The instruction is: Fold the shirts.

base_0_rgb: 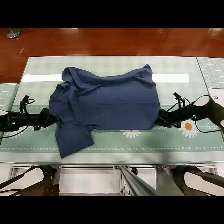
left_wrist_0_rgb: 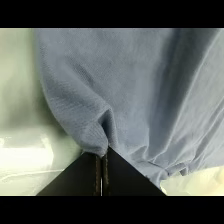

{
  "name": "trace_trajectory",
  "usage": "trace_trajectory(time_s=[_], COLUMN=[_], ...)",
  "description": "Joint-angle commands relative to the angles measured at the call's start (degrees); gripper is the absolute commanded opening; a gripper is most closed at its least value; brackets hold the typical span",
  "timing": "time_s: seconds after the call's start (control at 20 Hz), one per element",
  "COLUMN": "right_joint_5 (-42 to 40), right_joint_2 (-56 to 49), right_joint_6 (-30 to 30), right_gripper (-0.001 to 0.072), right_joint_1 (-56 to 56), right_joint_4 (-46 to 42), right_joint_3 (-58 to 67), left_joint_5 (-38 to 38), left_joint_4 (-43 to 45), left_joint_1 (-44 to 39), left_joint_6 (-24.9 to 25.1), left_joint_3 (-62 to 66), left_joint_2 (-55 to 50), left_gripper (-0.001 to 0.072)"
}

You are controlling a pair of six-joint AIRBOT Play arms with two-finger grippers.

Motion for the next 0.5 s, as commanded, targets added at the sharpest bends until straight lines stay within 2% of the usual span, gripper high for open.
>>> trace_trajectory(time_s=[0.0, 0.15, 0.35, 0.45], right_joint_5=[0.7, 5.8, 8.0, 8.9], right_joint_2=[-1.5, -1.5, -1.5, -1.5], right_joint_6=[-4.0, -4.7, -0.2, 1.9], right_gripper=[0.0023, 0.0022, 0.0023, 0.0022], right_joint_1=[1.4, 1.3, 1.3, 1.3], right_joint_4=[5.4, 4.4, 0.9, -3.4], right_joint_3=[4.8, 18.1, 50.5, 68.9], left_joint_5=[-0.9, -3.9, -2.2, 0.9], left_joint_4=[-2.0, -10.8, -26.1, -26.9], left_joint_1=[0.0, 0.0, 0.0, 0.0], left_joint_6=[0.2, 2.2, 3.0, 3.0], left_joint_3=[1.0, 7.6, 27.2, 40.3], left_joint_2=[0.3, 3.3, 10.7, 14.0], left_gripper=[0.0015, 0.0015, 0.0015, 0.0015])
